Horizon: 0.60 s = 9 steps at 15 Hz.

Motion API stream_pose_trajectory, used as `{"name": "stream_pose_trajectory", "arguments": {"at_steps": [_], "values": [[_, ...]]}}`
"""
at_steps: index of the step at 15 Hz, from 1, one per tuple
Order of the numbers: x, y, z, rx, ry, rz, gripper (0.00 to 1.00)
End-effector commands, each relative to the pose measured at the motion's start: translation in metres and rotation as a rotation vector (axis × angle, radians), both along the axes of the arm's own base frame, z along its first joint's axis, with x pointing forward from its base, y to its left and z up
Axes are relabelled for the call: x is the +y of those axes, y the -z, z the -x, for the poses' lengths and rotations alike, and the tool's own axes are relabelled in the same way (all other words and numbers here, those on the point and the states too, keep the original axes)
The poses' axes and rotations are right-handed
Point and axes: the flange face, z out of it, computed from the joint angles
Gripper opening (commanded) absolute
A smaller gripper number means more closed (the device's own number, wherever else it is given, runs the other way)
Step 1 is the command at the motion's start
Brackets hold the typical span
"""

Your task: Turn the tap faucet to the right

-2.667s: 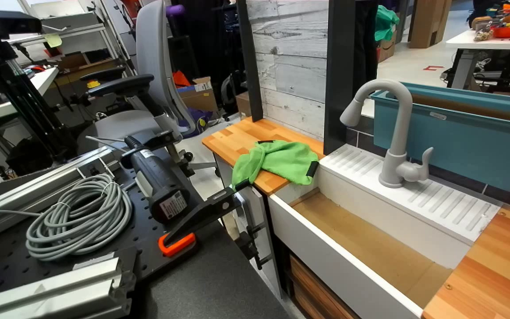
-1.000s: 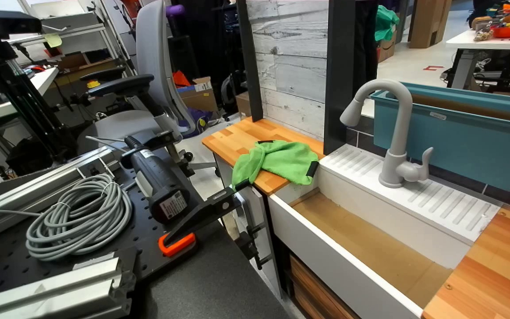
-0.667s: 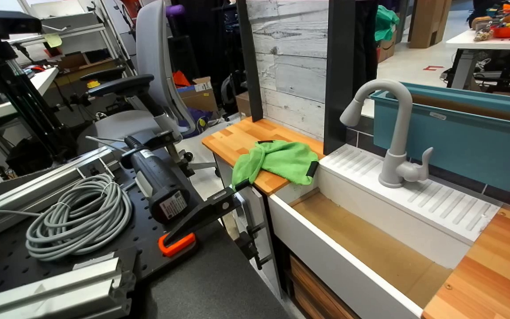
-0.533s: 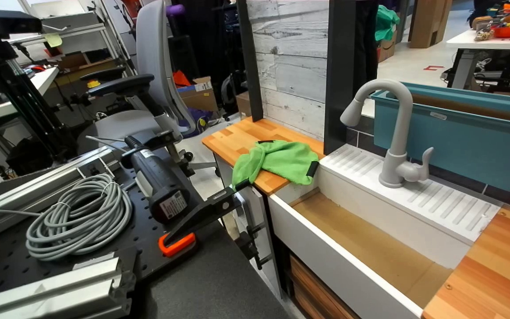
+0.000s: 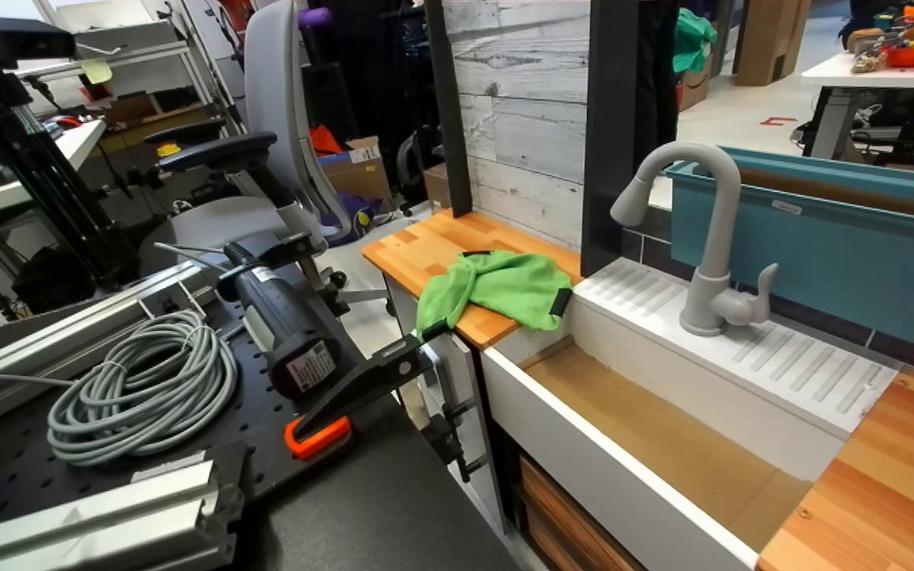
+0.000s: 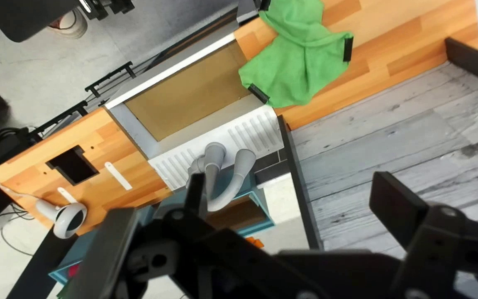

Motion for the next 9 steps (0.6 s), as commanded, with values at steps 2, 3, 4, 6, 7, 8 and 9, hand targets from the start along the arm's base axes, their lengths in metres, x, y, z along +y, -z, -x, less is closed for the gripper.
{"name": "stream_pose_trajectory", "arguments": {"at_steps": [2,3,4,6,7,8,9], "values": [[-0.055,0.038,-0.067,-0.087,0.18,-0.078,1.0],[-0.067,0.05,-0.077,-0.106,0.217,-0.097,1.0],[-0.079,0.064,-0.086,-0.122,0.248,-0.111,1.0],[-0.1,0.094,-0.099,-0.144,0.297,-0.126,1.0],[-0.109,0.107,-0.106,-0.155,0.319,-0.133,1.0],[-0.119,0.122,-0.11,-0.159,0.346,-0.137,1.0],[-0.126,0.134,-0.117,-0.166,0.36,-0.135,1.0]]}}
